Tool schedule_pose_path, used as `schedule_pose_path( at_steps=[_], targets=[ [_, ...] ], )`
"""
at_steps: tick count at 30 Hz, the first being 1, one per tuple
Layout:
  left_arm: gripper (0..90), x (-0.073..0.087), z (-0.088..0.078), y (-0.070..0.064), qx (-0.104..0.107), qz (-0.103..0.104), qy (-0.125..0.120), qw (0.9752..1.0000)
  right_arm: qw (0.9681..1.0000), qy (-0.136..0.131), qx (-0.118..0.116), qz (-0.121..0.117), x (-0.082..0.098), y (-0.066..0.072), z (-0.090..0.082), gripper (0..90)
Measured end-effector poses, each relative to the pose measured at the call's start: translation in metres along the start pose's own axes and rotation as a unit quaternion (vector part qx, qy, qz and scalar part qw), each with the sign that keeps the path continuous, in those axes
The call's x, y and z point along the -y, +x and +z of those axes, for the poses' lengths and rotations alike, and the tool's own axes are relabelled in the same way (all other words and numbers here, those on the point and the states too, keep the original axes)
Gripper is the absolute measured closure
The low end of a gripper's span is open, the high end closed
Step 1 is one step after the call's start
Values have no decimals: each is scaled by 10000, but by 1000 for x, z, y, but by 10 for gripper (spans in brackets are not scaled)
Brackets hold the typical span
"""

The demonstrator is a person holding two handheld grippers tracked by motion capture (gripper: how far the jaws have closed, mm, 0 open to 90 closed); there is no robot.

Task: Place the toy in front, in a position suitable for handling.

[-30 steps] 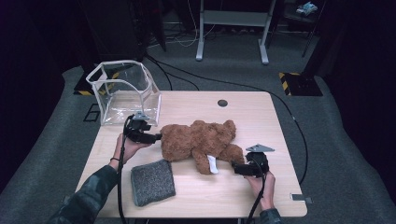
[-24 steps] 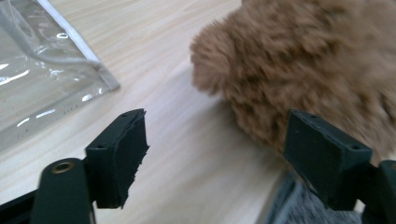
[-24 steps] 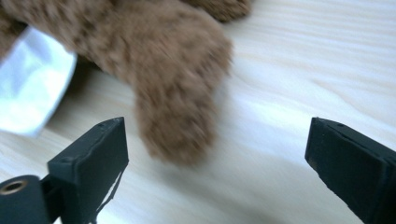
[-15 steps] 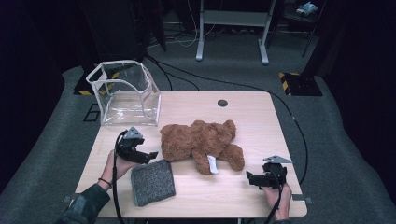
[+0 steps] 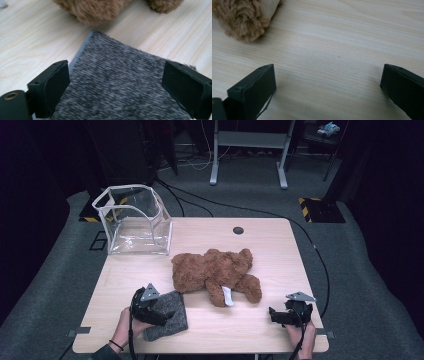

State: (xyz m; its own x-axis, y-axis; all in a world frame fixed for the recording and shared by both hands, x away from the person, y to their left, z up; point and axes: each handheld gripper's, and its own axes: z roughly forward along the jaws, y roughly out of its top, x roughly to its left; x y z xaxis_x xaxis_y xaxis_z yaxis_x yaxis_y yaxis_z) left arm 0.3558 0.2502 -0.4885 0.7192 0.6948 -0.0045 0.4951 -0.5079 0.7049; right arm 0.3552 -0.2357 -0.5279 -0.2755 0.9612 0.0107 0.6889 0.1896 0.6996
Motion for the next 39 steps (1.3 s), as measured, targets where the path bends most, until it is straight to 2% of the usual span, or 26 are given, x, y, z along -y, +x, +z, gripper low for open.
schedule_pose_path(
  at_steps=[1, 6, 7, 8, 9, 11, 13, 14, 15, 16, 19, 21, 24, 27, 29, 30, 31, 34, 35, 37, 39],
  targets=[
    [86, 4, 4, -5, -10, 31, 69, 10000, 10000, -2, 23, 61, 0, 2, 0, 0],
    [172, 11, 11, -8, 39, 68, 226, 9997, 10000, -25, -8, 19, 1, 0, 0, 0],
    [208, 12, 13, -9, 8, 114, 320, 9994, 10000, -32, -17, 31, 1, 0, 0, 0],
    [305, 14, 16, -10, 35, 118, 389, 9992, 9999, -26, 27, 104, 1, 2, 0, 0],
    [307, 16, 18, -11, 37, 90, 441, 9990, 10000, -36, 31, 57, 1, 2, 0, 0],
    [317, 17, 17, -12, -11, 121, 414, 9991, 10000, -32, 28, 79, 1, 2, 0, 0],
    [347, 19, 18, -13, -27, 38, 351, 9994, 9999, -30, 31, 93, 1, 2, 0, 0],
    [436, 21, 17, -14, -67, -19, 238, 9997, 10000, -46, 34, 52, 1, 2, 0, 0],
    [502, 21, 17, -14, -67, -19, 238, 9997, 10000, -46, 34, 52, 1, 2, 0, 0],
    [502, 22, 16, -14, -88, 3, 177, 9998, 10000, -41, 33, 63, 1, 2, 0, 0],
    [692, 25, 15, -15, -67, -63, 48, 9999, 10000, -49, 35, 51, 1, 2, 0, 0],
    [736, 25, 14, -15, -11, -33, 61, 10000, 9999, -29, 42, 113, 1, 2, 0, 0],
    [758, 25, 14, -14, 13, -27, -22, 10000, 9999, -33, 43, 106, 1, 2, 0, 0],
    [760, 22, 13, -14, 129, -91, -95, 9998, 9999, -34, 45, 109, 1, 2, 0, 1],
    [760, 15, 10, -17, 382, -113, -210, 9990, 9999, -40, 45, 97, 1, 2, 0, 1],
    [759, 15, 10, -17, 382, -113, -210, 9990, 9999, -40, 45, 97, 1, 2, 0, 1],
    [759, 13, 11, -19, 472, -103, -241, 9985, 10000, -50, 42, 54, 1, 2, 0, 1],
    [758, 5, 17, -31, 699, 71, -231, 9973, 10000, -40, 37, 37, 1, 1, 0, 1],
    [757, 3, 20, -34, 706, 139, -234, 9971, 9999, -30, 50, 85, 1, 2, 0, 1],
    [753, -4, 27, -43, 884, 279, -201, 9955, 10000, -43, 44, 34, 1, 2, 0, 0],
    [749, -11, 35, -52, 944, 386, -216, 9945, 10000, -39, 53, 24, 1, 1, 0, 1]
  ],
)
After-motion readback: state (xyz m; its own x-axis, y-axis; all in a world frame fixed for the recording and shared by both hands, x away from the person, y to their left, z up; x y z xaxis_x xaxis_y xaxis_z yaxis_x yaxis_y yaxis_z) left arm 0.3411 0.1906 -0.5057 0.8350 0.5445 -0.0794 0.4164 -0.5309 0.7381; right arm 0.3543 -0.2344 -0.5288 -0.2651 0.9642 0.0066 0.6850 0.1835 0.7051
